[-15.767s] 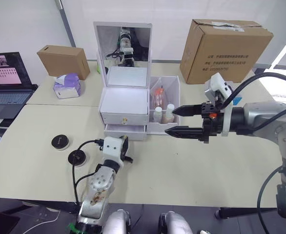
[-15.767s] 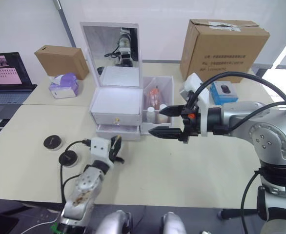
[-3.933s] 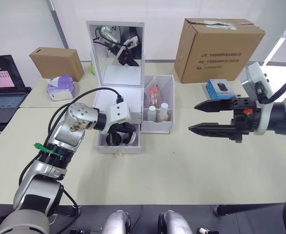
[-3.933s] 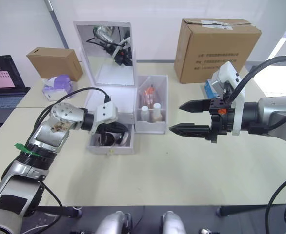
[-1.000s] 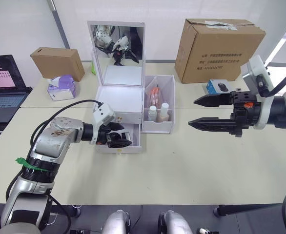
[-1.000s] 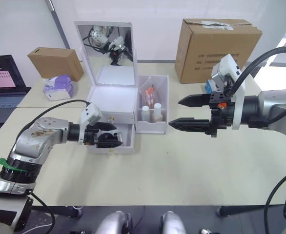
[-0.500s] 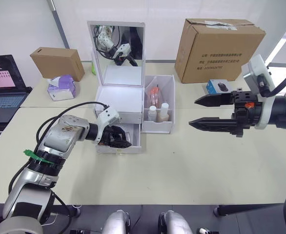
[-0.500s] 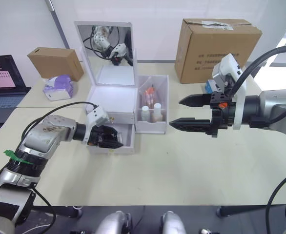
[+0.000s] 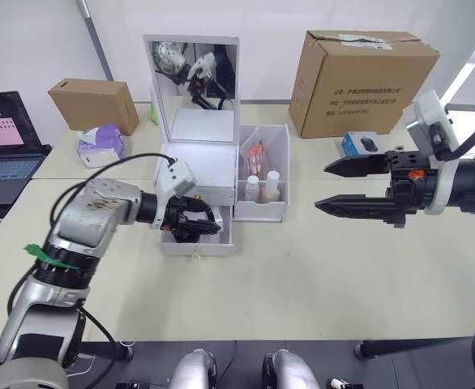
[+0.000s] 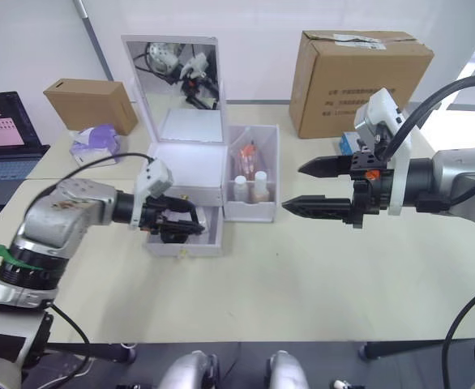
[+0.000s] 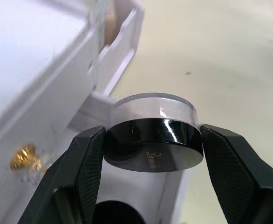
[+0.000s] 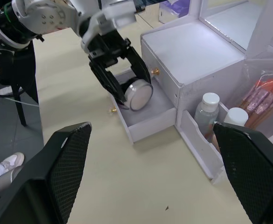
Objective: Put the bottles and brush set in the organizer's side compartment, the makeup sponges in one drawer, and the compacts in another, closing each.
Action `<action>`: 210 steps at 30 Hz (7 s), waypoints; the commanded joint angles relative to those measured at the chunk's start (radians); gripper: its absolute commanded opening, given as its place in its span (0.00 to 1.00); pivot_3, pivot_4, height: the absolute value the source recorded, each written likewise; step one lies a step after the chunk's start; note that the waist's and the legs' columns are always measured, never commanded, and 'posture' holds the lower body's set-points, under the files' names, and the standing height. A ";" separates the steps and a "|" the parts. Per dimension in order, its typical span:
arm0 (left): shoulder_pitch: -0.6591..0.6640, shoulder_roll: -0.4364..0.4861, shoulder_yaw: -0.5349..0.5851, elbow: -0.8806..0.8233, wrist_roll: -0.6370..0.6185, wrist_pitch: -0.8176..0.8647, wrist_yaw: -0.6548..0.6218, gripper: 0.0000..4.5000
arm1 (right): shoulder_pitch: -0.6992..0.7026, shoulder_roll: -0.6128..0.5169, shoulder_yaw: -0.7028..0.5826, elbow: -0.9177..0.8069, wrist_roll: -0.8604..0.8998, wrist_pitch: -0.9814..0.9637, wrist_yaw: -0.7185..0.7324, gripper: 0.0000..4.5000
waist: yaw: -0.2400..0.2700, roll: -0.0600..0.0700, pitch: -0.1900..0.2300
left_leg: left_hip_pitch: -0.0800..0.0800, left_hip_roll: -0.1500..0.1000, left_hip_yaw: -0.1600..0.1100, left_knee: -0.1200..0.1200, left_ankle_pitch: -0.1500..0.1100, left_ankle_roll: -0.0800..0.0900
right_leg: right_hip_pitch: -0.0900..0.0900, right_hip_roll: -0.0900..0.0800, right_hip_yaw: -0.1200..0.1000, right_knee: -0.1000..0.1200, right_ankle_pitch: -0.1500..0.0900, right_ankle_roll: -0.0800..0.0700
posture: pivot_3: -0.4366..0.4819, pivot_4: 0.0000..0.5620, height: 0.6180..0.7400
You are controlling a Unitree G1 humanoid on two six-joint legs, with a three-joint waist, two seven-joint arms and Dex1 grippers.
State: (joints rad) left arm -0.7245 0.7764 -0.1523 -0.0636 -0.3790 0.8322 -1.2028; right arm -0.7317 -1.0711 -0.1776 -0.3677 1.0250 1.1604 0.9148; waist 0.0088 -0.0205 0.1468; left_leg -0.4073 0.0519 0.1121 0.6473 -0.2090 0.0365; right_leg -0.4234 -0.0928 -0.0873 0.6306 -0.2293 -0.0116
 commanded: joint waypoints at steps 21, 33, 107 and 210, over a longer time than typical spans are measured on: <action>-0.136 0.417 -0.377 0.323 0.610 -0.469 -0.358 0.65 | -0.050 0.067 0.045 0.020 -0.055 -0.060 0.039 1.00 | 0.029 0.000 0.000 | -0.009 -0.001 0.003 0.004 0.000 0.000 | -0.008 0.002 0.004 0.001 0.002 -0.003 | 0.48 0.27 0.92; -0.178 0.289 -0.411 0.399 0.770 -0.585 -0.400 0.85 | -0.008 0.041 -0.012 -0.018 -0.016 -0.033 0.007 1.00 | 0.015 0.000 0.000 | -0.008 0.000 0.003 0.004 0.000 0.000 | -0.008 0.004 0.006 0.003 0.002 -0.003 | 0.48 0.27 0.92; 0.199 0.199 0.134 0.003 -0.081 -0.357 -0.251 0.65 | -0.147 0.063 0.051 0.060 -0.065 -0.021 0.094 1.00 | 0.008 0.003 -0.004 | -0.008 0.000 0.005 0.002 0.000 0.000 | -0.013 0.000 0.009 0.010 0.000 -0.005 | 0.48 0.27 0.92; 0.435 -0.421 0.272 0.232 0.088 -0.655 0.535 0.01 | -0.235 0.007 0.060 0.105 -0.076 0.012 0.117 1.00 | 0.009 0.001 -0.003 | 0.000 -0.001 0.003 -0.002 -0.001 0.001 | -0.002 0.000 0.013 -0.001 0.003 -0.003 | 0.48 0.27 0.92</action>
State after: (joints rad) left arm -0.2577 0.3523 0.1287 0.1577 -0.2992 0.2137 -0.6601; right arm -0.9493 -1.0487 -0.0682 -0.2412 0.9274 1.1651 1.0366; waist 0.0175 -0.0193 0.1438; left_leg -0.4069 0.0510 0.1151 0.6456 -0.2097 0.0373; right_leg -0.4250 -0.0924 -0.0749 0.6297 -0.2261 -0.0145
